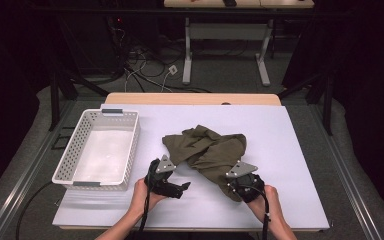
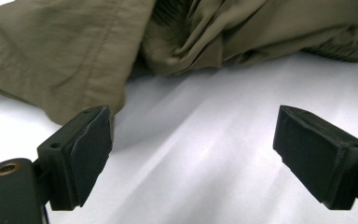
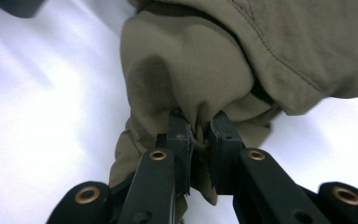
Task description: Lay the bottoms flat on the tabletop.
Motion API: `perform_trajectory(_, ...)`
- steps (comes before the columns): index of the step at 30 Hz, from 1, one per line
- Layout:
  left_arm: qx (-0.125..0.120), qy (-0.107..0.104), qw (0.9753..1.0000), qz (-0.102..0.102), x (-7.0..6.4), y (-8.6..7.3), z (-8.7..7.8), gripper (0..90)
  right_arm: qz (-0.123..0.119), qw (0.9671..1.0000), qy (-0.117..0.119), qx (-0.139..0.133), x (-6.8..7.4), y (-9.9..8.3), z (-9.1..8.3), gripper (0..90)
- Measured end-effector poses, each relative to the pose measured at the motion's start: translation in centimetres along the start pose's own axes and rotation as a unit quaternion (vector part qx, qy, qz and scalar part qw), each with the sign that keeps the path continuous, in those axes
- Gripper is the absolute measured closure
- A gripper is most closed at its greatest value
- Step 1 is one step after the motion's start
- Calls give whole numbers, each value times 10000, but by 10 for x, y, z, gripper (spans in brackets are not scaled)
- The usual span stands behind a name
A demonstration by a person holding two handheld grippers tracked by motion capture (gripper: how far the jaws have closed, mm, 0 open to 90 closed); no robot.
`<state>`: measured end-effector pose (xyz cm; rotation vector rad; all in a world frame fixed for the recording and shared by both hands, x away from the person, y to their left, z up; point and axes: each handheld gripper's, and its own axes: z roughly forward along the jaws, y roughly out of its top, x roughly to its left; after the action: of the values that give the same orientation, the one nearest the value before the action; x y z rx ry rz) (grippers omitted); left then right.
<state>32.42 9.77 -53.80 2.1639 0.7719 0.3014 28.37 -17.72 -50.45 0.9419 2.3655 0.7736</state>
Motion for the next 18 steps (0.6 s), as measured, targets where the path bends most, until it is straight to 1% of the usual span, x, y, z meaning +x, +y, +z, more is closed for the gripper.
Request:
perform_trajectory(2,3,13,10000,2,0,0,-1,117,40,9999,-116,-41,-4,-2,-1,816)
perform_trajectory(4,7,-6,10000,-1,0,0,-1,117,42,9993,-339,-146,-7,-3,-4,823)
perform_trajectory(5,7,-15,10000,32,-1,0,-2,118,46,9989,-432,-169,-9,-3,-4,824)
perform_trajectory(9,32,-1,10000,93,-2,1,-2,123,205,9979,-562,-249,-18,-6,-4,824)
perform_trajectory(13,46,33,9999,123,-2,1,0,128,349,9958,-770,-342,-27,-9,-2,824)
perform_trajectory(16,66,61,9999,114,-2,1,0,139,439,9940,-935,-359,-34,-12,-2,825)
perform_trajectory(18,78,107,9999,106,-2,1,0,151,472,9933,-1009,-321,-39,-13,-1,825)
